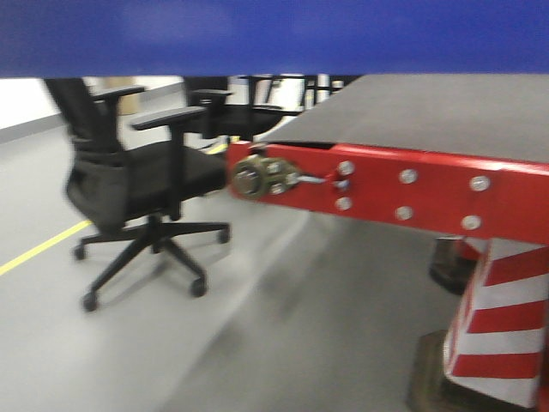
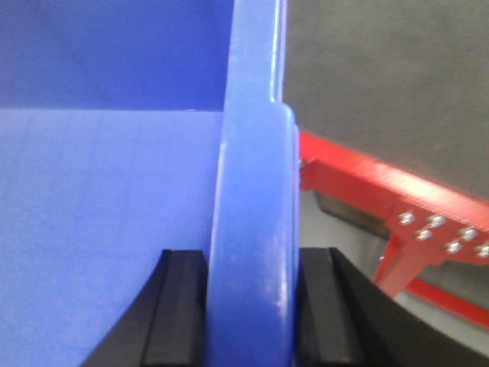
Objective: Move blue bin to conveyor side
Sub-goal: 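Bring the held blue bin over the grey conveyor belt, then lower the blue bin onto the conveyor belt with both grippers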
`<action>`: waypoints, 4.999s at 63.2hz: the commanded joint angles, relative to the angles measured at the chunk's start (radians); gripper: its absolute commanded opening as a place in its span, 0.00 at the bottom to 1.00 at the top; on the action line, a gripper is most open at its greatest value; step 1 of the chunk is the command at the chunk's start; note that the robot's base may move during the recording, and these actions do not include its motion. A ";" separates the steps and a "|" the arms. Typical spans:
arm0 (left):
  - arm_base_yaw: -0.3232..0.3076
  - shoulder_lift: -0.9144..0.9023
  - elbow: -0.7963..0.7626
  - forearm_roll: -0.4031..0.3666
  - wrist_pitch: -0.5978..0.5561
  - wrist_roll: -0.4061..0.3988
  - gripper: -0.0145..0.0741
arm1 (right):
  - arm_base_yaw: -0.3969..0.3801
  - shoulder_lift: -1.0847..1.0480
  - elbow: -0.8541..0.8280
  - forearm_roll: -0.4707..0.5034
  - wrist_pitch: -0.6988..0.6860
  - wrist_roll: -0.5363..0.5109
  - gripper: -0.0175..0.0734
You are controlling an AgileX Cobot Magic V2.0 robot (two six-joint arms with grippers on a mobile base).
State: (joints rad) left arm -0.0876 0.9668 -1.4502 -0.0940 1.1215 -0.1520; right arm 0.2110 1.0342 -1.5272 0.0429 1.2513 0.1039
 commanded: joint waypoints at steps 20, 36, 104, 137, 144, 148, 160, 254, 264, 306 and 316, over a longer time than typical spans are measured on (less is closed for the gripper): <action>0.000 -0.016 -0.017 0.033 -0.098 0.013 0.14 | -0.007 -0.021 -0.014 -0.057 -0.091 -0.014 0.11; 0.000 -0.016 -0.017 0.033 -0.097 0.013 0.14 | -0.007 -0.021 -0.014 -0.057 -0.091 -0.014 0.11; 0.000 -0.016 -0.017 0.035 -0.100 0.013 0.14 | -0.007 -0.021 -0.014 -0.057 -0.091 -0.014 0.11; 0.000 -0.016 -0.017 0.035 -0.100 0.013 0.14 | -0.007 -0.021 -0.014 -0.057 -0.091 -0.014 0.11; 0.000 -0.016 -0.017 0.035 -0.100 0.013 0.14 | -0.007 -0.021 -0.014 -0.057 -0.091 -0.014 0.11; 0.000 -0.016 -0.017 0.035 -0.100 0.013 0.14 | -0.007 -0.021 -0.014 -0.057 -0.091 -0.014 0.11; 0.000 -0.016 -0.017 0.035 -0.100 0.013 0.14 | -0.007 -0.021 -0.014 -0.057 -0.091 -0.014 0.11; -0.048 0.328 0.290 -0.011 -0.603 0.017 0.14 | -0.007 0.177 0.378 -0.063 -0.725 -0.014 0.11; -0.097 0.404 0.290 0.022 -0.646 0.010 0.14 | -0.007 0.237 0.378 -0.063 -0.743 -0.014 0.11; -0.097 0.477 0.288 0.029 -0.772 0.010 0.26 | -0.007 0.375 0.378 -0.063 -0.750 -0.014 0.37; -0.097 0.477 0.273 0.033 -0.764 0.010 0.60 | -0.007 0.375 0.376 -0.068 -0.754 -0.014 0.64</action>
State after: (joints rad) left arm -0.1680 1.4617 -1.1466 -0.0260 0.4345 -0.1422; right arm 0.1923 1.4210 -1.1336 -0.0405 0.5885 0.1060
